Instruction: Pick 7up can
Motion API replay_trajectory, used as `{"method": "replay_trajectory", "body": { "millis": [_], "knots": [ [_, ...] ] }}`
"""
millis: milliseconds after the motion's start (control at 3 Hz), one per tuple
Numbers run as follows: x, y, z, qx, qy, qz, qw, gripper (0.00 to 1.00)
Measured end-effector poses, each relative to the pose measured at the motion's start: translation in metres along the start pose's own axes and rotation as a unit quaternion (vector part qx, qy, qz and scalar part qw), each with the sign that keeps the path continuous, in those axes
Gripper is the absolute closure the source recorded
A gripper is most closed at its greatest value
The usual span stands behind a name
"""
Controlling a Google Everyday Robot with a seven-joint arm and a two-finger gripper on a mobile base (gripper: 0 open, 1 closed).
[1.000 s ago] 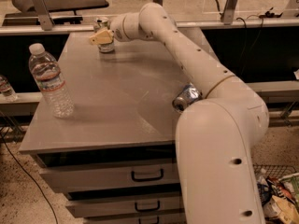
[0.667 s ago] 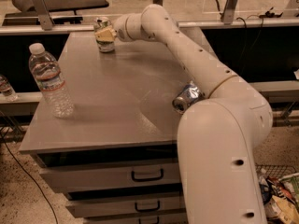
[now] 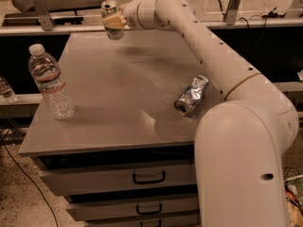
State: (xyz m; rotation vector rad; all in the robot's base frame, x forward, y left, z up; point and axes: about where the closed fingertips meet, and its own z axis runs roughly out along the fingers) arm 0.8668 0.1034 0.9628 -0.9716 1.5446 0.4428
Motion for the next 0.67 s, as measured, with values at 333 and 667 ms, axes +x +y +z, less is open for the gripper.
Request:
{"method": "replay_trajectory", "body": {
  "millis": [333, 667],
  "knots": [
    [-0.0224, 0.0061, -0.0463, -0.025, -0.01, -0.015, 0.9995, 1.0],
    [-0.0224, 0.0062, -0.0462, -0.026, -0.01, -0.015, 0.9995, 1.0]
  ]
}}
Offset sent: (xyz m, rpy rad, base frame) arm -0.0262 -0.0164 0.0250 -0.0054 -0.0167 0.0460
